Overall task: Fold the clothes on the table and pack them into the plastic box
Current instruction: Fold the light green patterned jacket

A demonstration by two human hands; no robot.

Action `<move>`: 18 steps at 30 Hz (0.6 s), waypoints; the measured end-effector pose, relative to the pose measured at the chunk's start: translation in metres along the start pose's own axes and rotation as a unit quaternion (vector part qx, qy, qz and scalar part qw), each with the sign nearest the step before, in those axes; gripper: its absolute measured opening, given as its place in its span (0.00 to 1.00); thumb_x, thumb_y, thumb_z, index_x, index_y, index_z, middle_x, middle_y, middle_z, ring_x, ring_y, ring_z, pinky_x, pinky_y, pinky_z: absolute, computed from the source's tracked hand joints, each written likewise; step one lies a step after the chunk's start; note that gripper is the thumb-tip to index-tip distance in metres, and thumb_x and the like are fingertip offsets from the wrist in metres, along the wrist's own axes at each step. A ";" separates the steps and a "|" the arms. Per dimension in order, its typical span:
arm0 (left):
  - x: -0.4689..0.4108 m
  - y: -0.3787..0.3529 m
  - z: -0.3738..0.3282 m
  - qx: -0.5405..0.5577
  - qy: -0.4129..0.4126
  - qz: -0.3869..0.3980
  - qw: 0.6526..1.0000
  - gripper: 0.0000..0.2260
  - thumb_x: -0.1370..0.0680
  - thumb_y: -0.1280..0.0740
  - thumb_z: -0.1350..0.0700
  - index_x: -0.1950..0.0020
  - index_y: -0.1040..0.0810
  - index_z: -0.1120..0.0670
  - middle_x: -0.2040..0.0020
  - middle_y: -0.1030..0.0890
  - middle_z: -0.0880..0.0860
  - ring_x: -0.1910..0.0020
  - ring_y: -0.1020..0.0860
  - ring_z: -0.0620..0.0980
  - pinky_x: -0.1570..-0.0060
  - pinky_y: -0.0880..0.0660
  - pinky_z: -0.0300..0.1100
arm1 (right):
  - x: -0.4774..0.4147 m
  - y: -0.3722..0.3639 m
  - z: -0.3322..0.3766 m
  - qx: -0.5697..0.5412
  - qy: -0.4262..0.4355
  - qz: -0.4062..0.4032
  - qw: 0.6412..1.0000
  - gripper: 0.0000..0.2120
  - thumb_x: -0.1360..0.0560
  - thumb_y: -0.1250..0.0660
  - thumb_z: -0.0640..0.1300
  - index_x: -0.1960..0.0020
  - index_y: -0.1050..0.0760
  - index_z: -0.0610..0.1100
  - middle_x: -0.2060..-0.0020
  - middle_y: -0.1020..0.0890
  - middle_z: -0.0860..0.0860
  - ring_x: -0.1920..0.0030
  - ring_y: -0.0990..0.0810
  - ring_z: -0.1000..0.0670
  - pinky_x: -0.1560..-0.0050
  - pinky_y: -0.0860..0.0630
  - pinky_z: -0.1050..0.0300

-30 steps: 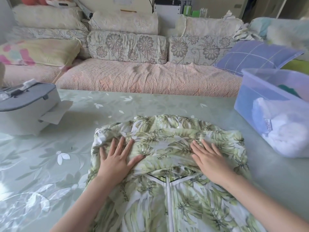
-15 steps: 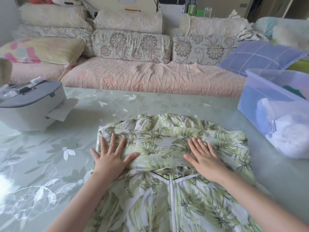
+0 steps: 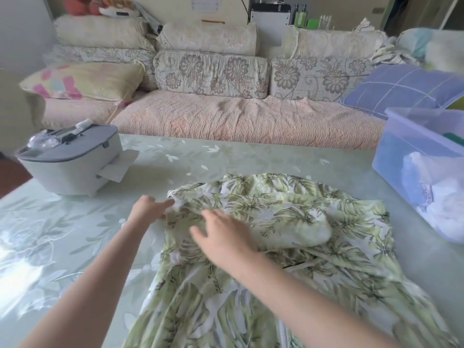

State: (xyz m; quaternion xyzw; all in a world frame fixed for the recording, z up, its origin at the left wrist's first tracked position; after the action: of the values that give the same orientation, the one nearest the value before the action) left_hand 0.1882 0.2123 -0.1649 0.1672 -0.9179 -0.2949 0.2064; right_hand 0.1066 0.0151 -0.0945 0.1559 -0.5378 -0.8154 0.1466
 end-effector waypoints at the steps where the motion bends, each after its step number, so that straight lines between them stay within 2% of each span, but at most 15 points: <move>1: -0.002 -0.001 -0.002 0.017 0.005 0.020 1.000 0.19 0.26 0.29 0.49 0.50 0.22 0.66 0.58 0.17 0.59 0.70 0.19 0.46 0.68 0.30 0.39 | -0.007 -0.012 0.013 0.012 -0.011 0.010 1.000 0.25 0.20 0.45 0.56 0.32 0.34 0.39 0.42 0.24 0.45 0.50 0.22 0.48 0.52 0.22 0.54; 2: -0.003 -0.002 -0.003 0.019 0.012 0.031 0.999 0.16 0.26 0.28 0.49 0.58 0.22 0.63 0.66 0.19 0.56 0.78 0.24 0.46 0.72 0.32 0.37 | -0.012 -0.024 0.024 0.028 -0.025 0.024 0.999 0.28 0.20 0.44 0.58 0.32 0.35 0.36 0.42 0.23 0.43 0.48 0.21 0.45 0.52 0.23 0.51; 4: -0.006 -0.001 -0.005 0.006 0.009 0.032 0.999 0.16 0.27 0.27 0.50 0.67 0.24 0.60 0.74 0.25 0.54 0.79 0.32 0.48 0.77 0.36 0.35 | -0.019 -0.043 0.041 0.071 -0.043 0.052 0.995 0.33 0.21 0.44 0.61 0.32 0.36 0.33 0.42 0.24 0.40 0.44 0.22 0.42 0.54 0.28 0.52; 6: -0.009 -0.004 -0.007 0.014 -0.008 0.039 0.999 0.13 0.27 0.27 0.53 0.66 0.24 0.59 0.73 0.29 0.54 0.75 0.34 0.50 0.77 0.36 0.35 | -0.022 -0.055 0.052 0.102 -0.041 0.064 0.992 0.31 0.21 0.44 0.61 0.36 0.30 0.34 0.44 0.23 0.40 0.44 0.22 0.43 0.59 0.33 0.53; 8: -0.010 -0.006 -0.011 0.003 -0.034 0.022 0.999 0.11 0.25 0.29 0.54 0.64 0.24 0.57 0.71 0.27 0.55 0.71 0.30 0.52 0.67 0.29 0.39 | -0.024 -0.063 0.054 0.121 -0.039 0.072 0.989 0.28 0.21 0.43 0.60 0.40 0.28 0.36 0.45 0.22 0.41 0.45 0.22 0.43 0.59 0.33 0.54; 10: -0.012 -0.006 -0.013 -0.010 -0.051 0.002 0.999 0.12 0.23 0.32 0.54 0.65 0.27 0.56 0.68 0.24 0.56 0.66 0.24 0.55 0.57 0.23 0.46 | -0.025 -0.067 0.053 0.130 -0.038 0.068 0.988 0.23 0.20 0.41 0.55 0.39 0.28 0.36 0.44 0.23 0.40 0.44 0.23 0.43 0.55 0.28 0.53; 11: -0.011 -0.007 -0.015 0.001 -0.053 0.001 0.999 0.12 0.22 0.33 0.54 0.64 0.27 0.56 0.66 0.23 0.57 0.64 0.22 0.56 0.57 0.21 0.47 | -0.026 -0.067 0.052 0.128 -0.040 0.067 0.989 0.19 0.20 0.40 0.50 0.39 0.29 0.35 0.43 0.23 0.39 0.43 0.23 0.42 0.52 0.27 0.53; 12: -0.011 -0.009 -0.016 0.022 -0.051 0.009 0.998 0.13 0.22 0.34 0.53 0.64 0.27 0.57 0.64 0.22 0.58 0.65 0.22 0.56 0.63 0.19 0.45 | -0.026 -0.067 0.051 0.124 -0.044 0.071 0.989 0.16 0.20 0.40 0.44 0.38 0.29 0.34 0.42 0.24 0.38 0.42 0.23 0.41 0.49 0.26 0.52; 14: -0.008 -0.014 -0.019 0.061 -0.040 0.037 0.997 0.15 0.23 0.33 0.51 0.62 0.24 0.61 0.63 0.22 0.59 0.69 0.23 0.53 0.77 0.24 0.36 | -0.025 -0.066 0.050 0.113 -0.050 0.082 0.989 0.15 0.21 0.41 0.36 0.36 0.30 0.33 0.39 0.26 0.37 0.40 0.24 0.41 0.46 0.25 0.51; 15: -0.005 -0.016 -0.021 0.067 -0.037 0.044 0.996 0.16 0.24 0.31 0.49 0.60 0.23 0.62 0.65 0.22 0.58 0.71 0.24 0.51 0.81 0.28 0.33 | -0.025 -0.065 0.050 0.100 -0.051 0.087 0.990 0.16 0.22 0.41 0.34 0.35 0.32 0.32 0.38 0.27 0.37 0.40 0.25 0.41 0.45 0.25 0.51; 16: -0.003 -0.018 -0.025 0.065 -0.042 0.047 0.996 0.16 0.26 0.29 0.49 0.60 0.22 0.62 0.67 0.23 0.57 0.72 0.26 0.50 0.82 0.31 0.32 | -0.024 -0.062 0.048 0.080 -0.054 0.090 0.991 0.18 0.22 0.41 0.33 0.33 0.34 0.32 0.37 0.28 0.37 0.39 0.25 0.41 0.45 0.26 0.51; 18: 0.001 -0.018 -0.041 0.068 -0.080 0.036 0.994 0.13 0.29 0.26 0.52 0.60 0.20 0.63 0.68 0.23 0.57 0.70 0.26 0.51 0.77 0.29 0.33 | -0.022 -0.054 0.041 0.011 -0.073 0.088 0.993 0.26 0.22 0.40 0.32 0.27 0.45 0.32 0.34 0.30 0.37 0.37 0.26 0.40 0.42 0.27 0.49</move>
State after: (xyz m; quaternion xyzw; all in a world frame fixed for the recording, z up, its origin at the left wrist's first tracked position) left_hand 0.2098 0.1791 -0.1452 0.1240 -0.9547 -0.2366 0.1309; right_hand 0.1054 0.0787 -0.1272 0.0493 -0.5676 -0.8027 0.1763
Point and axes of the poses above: each hand's wrist, its own x-axis away from the middle knuckle, its own y-axis out of the back of the hand, z = x × y, the point moved 8 cm from there along -x, towards the middle knuckle
